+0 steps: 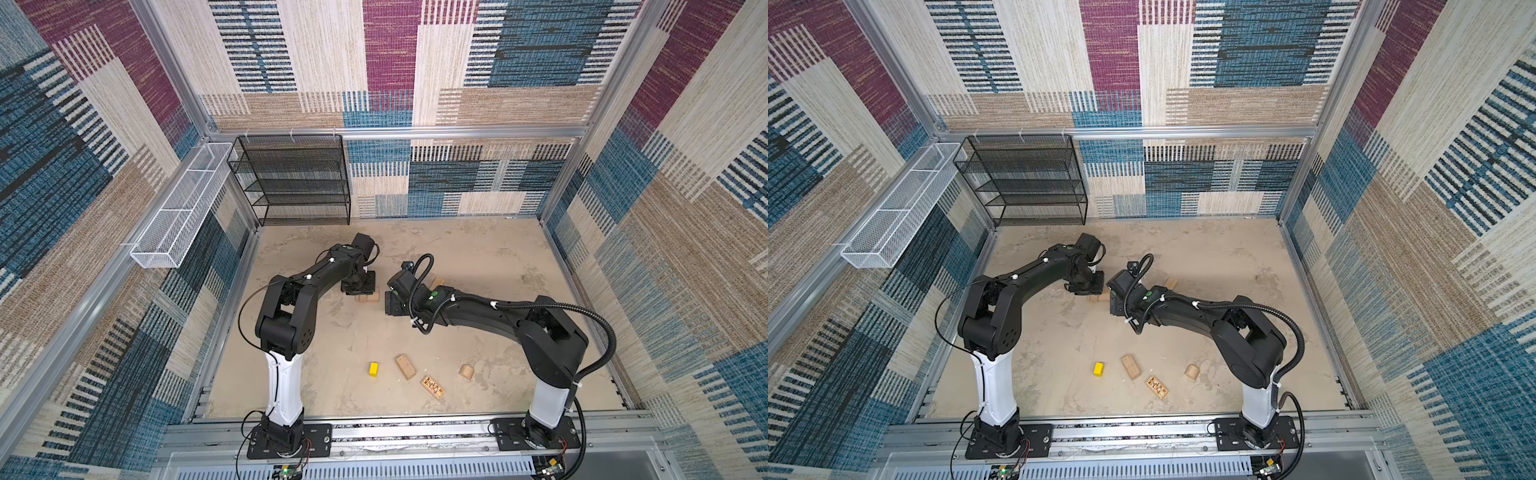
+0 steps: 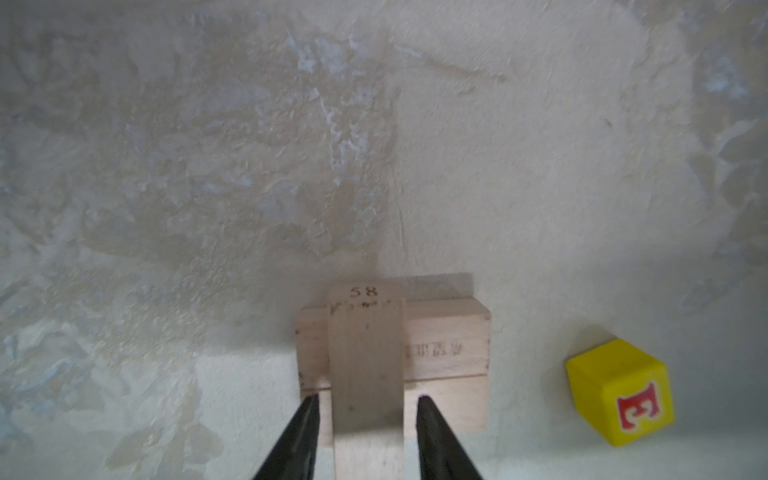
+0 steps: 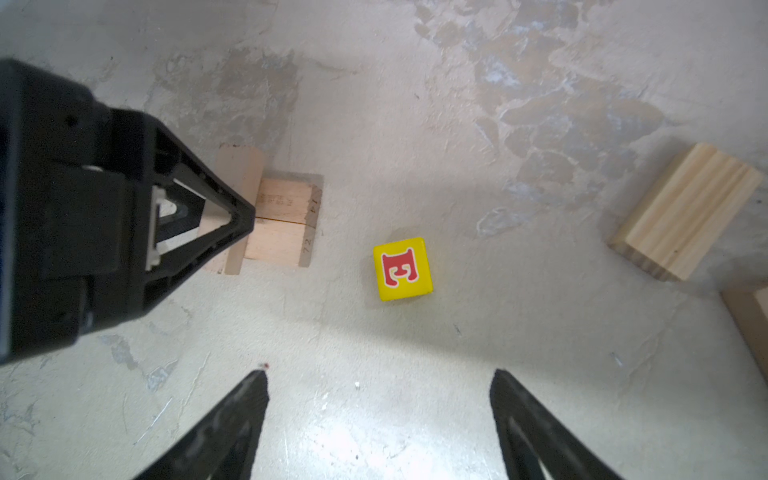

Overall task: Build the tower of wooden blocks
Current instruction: 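Open the left gripper and raise it off block 58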

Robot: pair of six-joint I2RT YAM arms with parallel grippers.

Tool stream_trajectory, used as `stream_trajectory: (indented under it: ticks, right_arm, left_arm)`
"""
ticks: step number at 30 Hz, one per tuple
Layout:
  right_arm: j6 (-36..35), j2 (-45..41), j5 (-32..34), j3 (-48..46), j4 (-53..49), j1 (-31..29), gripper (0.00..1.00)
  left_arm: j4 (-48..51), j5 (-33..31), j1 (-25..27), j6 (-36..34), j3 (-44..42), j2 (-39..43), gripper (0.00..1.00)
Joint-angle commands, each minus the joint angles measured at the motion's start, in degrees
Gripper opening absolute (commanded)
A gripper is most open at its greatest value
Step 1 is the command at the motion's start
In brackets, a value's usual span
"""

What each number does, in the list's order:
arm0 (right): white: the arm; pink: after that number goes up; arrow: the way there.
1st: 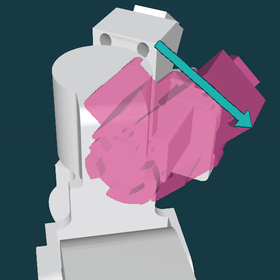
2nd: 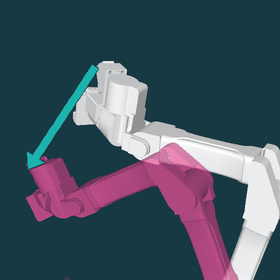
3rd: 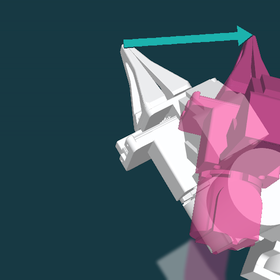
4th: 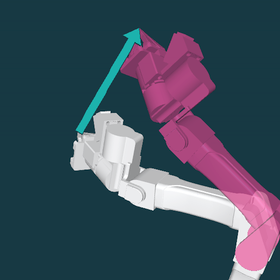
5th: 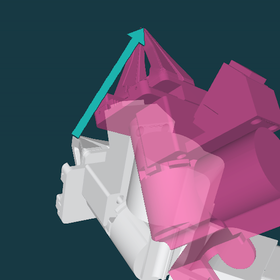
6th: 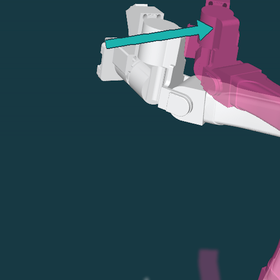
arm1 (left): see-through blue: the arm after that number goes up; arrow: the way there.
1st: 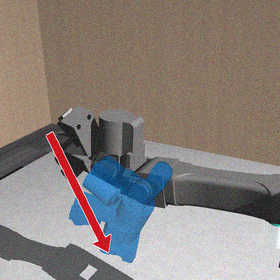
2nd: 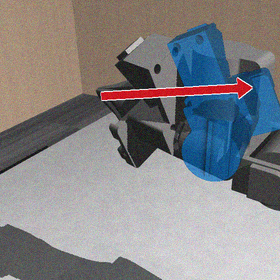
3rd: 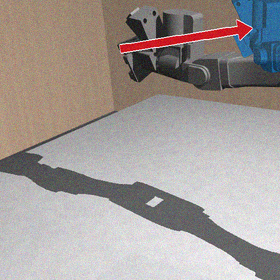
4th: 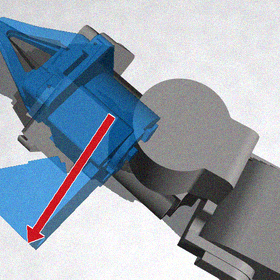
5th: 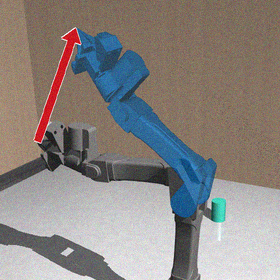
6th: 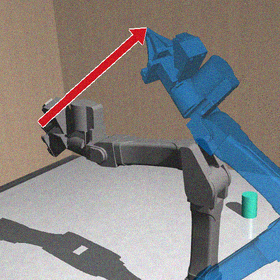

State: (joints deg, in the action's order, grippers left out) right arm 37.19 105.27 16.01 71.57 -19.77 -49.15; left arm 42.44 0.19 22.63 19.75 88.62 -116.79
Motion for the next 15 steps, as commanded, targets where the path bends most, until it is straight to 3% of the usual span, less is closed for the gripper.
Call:
stream_trajectory:
  ticks: [1, 8, 15]
  right_arm:
    - [0.16, -1.25, 0.40, -0.05, 0.45, -0.07, 0.86]
    - [1.04, -5.04, 3.05, -0.05, -1.13, -0.05, 0.94]
    - [-1.64, -11.01, 7.96, -1.17, -1.21, -0.07, 0.95]
  left_arm:
    - [0.36, -0.27, -0.05, -1.11, 0.24, 1.53, 0.44]
    - [0.71, 0.55, -0.05, -1.29, -0.31, 7.58, 0.47]
    - [-1.39, 0.53, -0.06, -4.82, -4.43, 21.83, 0.54]
